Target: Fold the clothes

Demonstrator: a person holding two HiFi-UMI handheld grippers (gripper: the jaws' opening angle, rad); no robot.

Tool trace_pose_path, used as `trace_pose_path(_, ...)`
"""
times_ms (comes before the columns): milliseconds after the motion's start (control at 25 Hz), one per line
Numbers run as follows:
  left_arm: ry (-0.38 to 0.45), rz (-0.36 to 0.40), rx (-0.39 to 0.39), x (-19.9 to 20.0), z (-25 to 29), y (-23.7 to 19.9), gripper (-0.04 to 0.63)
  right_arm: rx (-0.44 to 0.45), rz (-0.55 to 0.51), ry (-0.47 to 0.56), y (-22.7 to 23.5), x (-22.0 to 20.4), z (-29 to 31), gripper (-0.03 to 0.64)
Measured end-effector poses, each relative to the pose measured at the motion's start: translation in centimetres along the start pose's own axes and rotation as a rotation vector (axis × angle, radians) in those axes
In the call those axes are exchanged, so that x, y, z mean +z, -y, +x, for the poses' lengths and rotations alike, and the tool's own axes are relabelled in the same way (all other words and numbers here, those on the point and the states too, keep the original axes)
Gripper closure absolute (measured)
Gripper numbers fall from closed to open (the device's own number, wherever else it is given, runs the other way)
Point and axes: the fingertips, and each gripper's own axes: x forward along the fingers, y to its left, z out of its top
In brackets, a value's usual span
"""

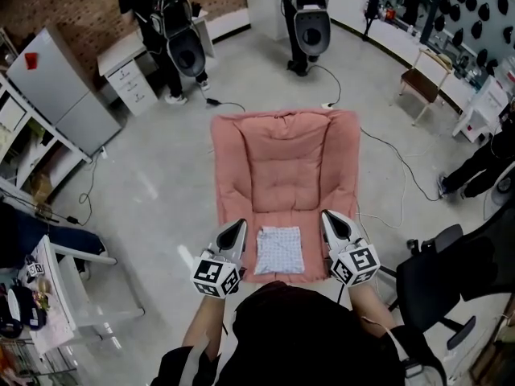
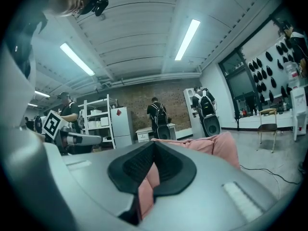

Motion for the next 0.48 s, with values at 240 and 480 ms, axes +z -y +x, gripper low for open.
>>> trace_pose_path(240,-0.010,-0.011,0.011,-0.48,-0.36,-0.19,0.589,0.024,-0.008,-0.004,-0.76,-0.11,0.32,0.612)
trace_pose_path(480,-0.012,-0.012,0.018,-0.75,-0.71,-0.11,0.589,0.036,-0.014,-0.004,-1.03,-0.37,0.49,0.612)
